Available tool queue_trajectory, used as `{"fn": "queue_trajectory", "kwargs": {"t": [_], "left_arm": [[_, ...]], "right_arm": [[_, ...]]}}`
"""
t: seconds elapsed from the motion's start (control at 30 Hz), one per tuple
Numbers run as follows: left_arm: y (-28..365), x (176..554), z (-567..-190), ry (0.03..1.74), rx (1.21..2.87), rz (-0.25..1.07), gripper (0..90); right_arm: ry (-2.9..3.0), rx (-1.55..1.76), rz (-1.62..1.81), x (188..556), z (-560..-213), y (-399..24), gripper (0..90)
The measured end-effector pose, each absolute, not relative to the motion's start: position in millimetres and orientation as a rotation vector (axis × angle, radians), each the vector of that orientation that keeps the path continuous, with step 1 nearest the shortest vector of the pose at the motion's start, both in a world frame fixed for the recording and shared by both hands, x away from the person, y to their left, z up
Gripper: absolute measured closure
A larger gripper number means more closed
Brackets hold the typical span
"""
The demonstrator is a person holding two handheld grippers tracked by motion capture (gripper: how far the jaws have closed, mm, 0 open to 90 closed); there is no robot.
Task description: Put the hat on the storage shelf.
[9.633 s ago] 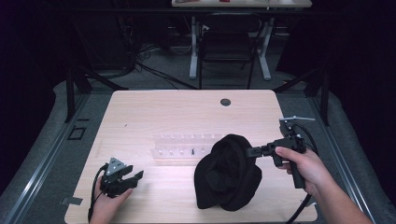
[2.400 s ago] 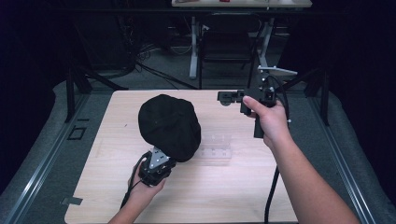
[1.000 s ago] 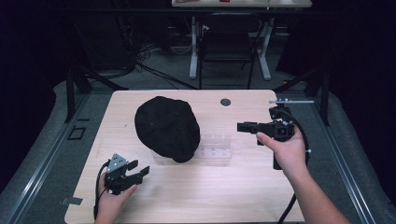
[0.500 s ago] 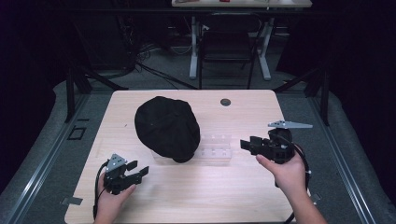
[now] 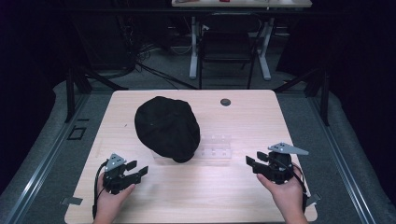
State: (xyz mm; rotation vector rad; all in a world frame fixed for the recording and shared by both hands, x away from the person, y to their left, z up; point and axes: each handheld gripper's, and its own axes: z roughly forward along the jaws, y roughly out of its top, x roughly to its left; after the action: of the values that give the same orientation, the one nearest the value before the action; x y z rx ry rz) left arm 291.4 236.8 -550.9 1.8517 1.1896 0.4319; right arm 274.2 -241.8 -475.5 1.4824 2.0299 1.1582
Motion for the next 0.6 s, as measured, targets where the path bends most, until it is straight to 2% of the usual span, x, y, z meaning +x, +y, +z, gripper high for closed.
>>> {"fn": "queue_trajectory", "kwargs": {"t": [0.33,0.6], "left_arm": [[237.0,291.5,-550.8,1.189,1.856,0.430,43.3],[237.4,292.3,-551.7,1.191,1.854,0.429,43.3]], "right_arm": [[2.018,1.481,1.129,264.0,-516.4,-242.7,50.1],[2.053,1.506,1.123,265.3,-535.1,-240.3,51.7]]}}
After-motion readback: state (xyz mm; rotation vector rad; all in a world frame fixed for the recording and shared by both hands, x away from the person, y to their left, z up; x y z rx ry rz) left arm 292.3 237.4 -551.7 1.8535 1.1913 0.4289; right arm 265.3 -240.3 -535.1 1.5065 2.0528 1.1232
